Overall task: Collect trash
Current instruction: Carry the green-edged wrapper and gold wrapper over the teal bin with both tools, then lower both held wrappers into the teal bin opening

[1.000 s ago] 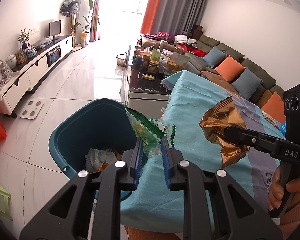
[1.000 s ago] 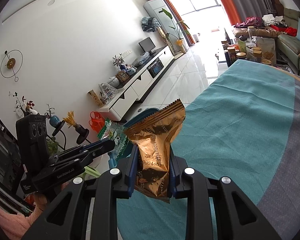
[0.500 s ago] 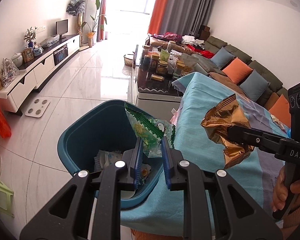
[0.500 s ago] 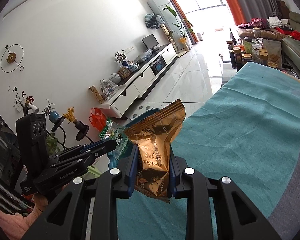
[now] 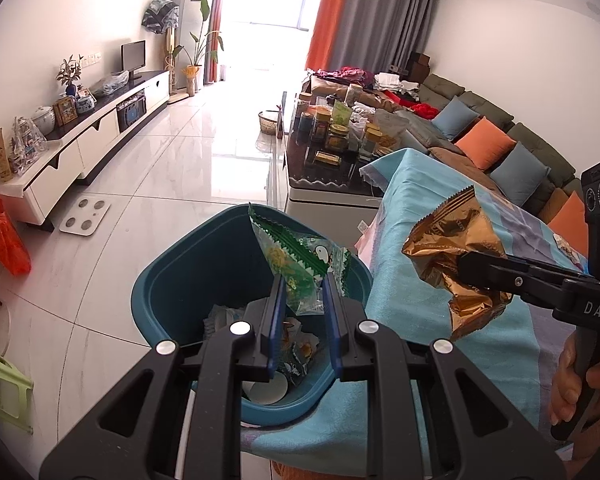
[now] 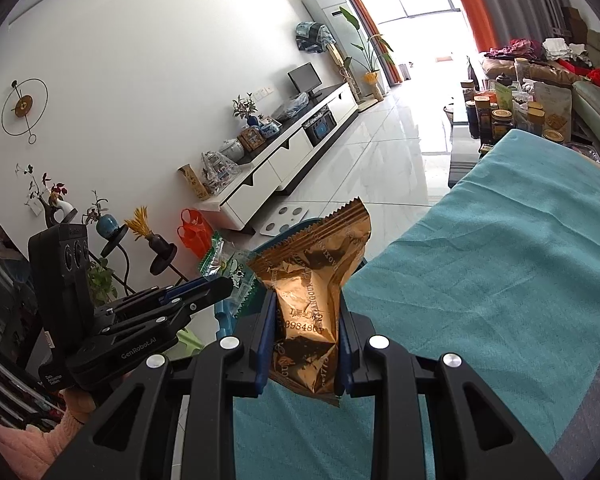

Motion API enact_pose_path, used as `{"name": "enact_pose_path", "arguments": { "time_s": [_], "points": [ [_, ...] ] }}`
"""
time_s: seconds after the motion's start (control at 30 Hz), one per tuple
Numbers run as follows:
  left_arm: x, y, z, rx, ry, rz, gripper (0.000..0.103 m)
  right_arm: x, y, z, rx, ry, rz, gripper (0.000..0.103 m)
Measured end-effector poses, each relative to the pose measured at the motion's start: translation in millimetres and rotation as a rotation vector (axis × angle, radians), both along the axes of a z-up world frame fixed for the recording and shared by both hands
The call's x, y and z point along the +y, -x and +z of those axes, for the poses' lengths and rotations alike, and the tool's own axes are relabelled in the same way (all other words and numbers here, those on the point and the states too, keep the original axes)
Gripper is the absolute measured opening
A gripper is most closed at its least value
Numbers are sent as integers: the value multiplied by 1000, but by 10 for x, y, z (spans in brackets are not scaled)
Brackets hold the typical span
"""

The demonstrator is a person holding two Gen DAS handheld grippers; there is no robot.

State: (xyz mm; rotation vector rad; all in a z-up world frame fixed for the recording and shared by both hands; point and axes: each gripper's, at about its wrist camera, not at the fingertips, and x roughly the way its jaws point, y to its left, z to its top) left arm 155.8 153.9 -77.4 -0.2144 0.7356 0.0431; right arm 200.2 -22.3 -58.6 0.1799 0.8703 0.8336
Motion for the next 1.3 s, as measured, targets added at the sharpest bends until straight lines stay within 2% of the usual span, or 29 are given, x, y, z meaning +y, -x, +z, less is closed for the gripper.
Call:
{"name": "enact_pose_path", "arguments": {
  "time_s": [1.3],
  "points": [
    [96, -158, -202, 38, -1, 78, 19, 440, -214, -66, 14, 53, 36, 25]
  ]
}}
